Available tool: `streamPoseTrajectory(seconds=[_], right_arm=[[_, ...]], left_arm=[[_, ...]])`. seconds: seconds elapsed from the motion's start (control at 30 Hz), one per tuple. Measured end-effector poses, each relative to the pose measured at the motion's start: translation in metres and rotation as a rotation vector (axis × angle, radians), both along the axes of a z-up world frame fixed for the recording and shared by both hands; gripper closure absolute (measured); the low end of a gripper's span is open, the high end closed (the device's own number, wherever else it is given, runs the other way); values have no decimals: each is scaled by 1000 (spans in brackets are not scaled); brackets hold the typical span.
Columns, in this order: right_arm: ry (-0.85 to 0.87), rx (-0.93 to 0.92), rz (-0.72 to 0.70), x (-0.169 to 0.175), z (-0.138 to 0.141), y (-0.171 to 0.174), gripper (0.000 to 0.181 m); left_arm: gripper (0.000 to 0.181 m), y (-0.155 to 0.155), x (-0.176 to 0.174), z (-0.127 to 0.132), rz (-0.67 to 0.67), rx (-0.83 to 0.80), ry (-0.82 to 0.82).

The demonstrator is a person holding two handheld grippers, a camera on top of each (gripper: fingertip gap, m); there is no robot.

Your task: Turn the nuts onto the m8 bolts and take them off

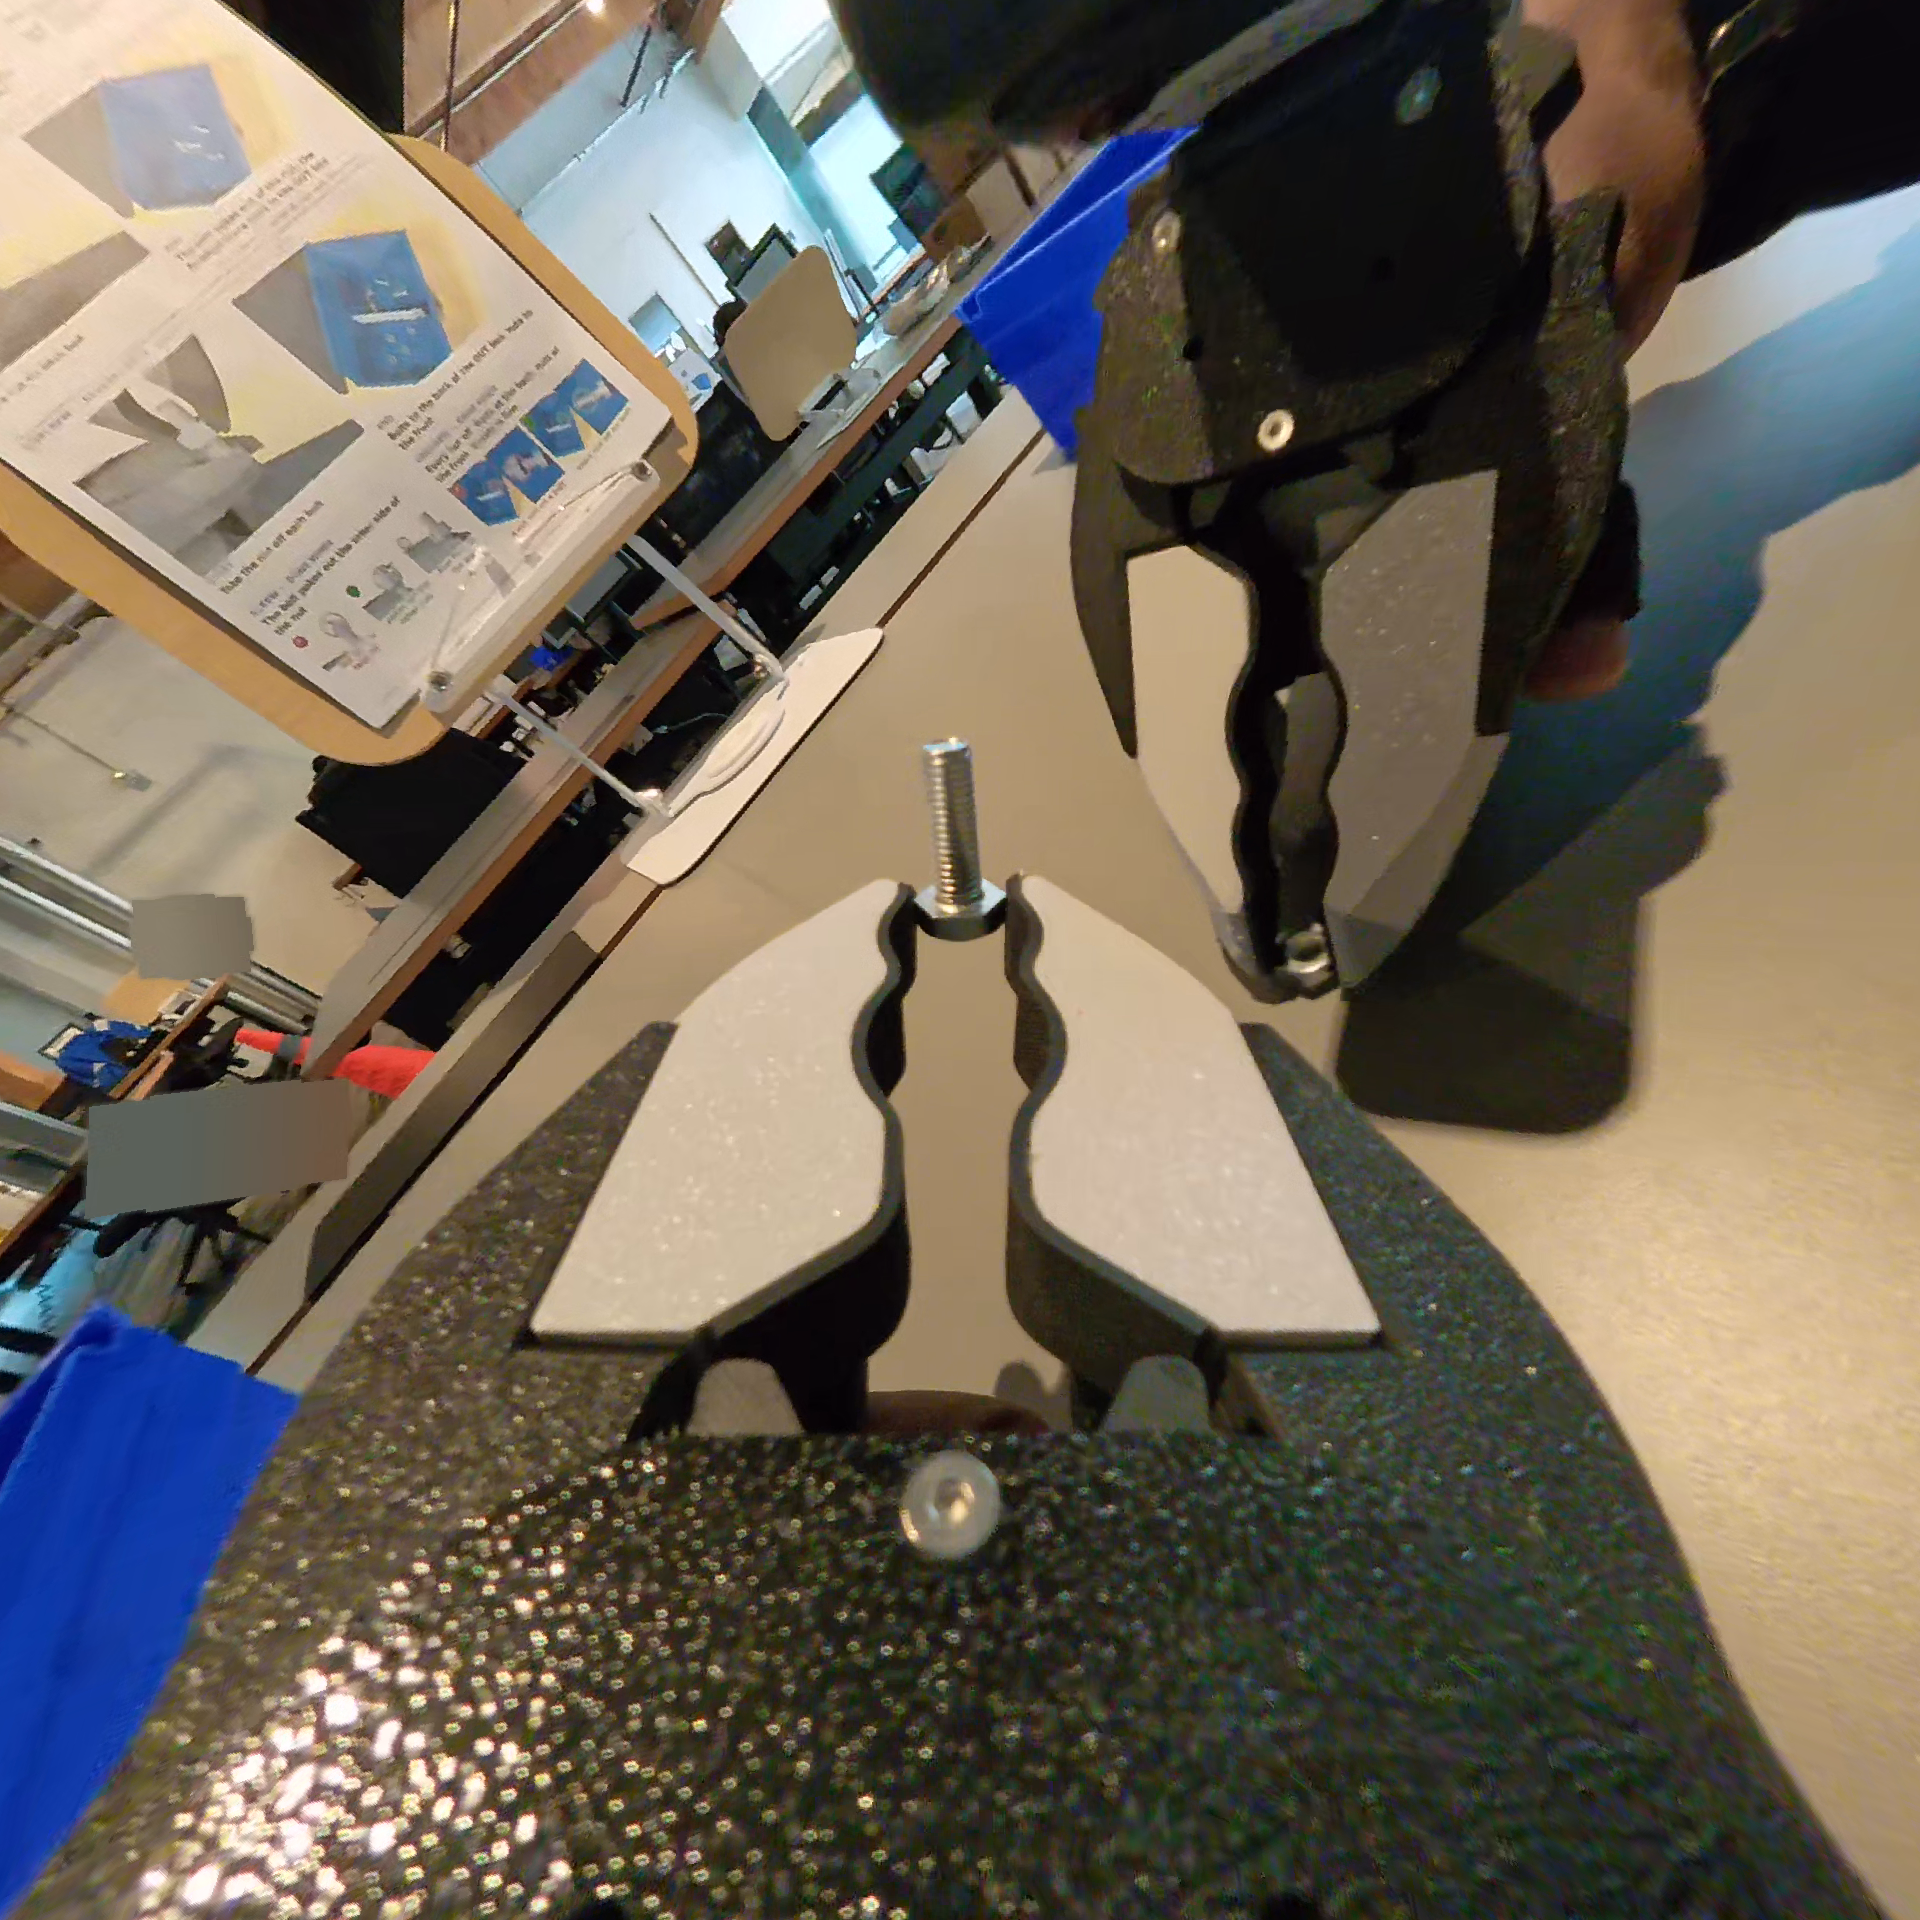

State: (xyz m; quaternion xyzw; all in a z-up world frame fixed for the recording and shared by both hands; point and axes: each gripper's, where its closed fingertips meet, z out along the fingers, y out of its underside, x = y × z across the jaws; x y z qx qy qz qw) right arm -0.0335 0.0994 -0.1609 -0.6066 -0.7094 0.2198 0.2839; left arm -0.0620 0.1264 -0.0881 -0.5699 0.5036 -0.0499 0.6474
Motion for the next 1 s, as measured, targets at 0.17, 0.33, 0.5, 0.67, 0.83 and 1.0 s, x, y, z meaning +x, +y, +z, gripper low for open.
streamPoseTrajectory(seconds=[0.17, 0.33, 0.5, 0.67, 0.83, 1.0], right_arm=[[175, 49, -93, 12, 46, 0, 168], [542, 59, -178, 30, 115, -17, 168], [707, 135, -196, 41, 134, -36, 168], [651, 161, -184, 35, 123, -39, 168], [622, 185, -184, 31, 119, -39, 168], [607, 190, -186, 31, 116, -38, 168]], left_arm=[[166, -11, 11, 3, -84, -87, -79], [166, -23, 28, 11, -123, -65, -103], [166, -36, 54, 8, -126, 3, -47], [166, -40, 66, 0, -112, 60, 23], [166, -42, 68, 3, -115, 62, -2], [166, -44, 68, 6, -127, 56, -24]])
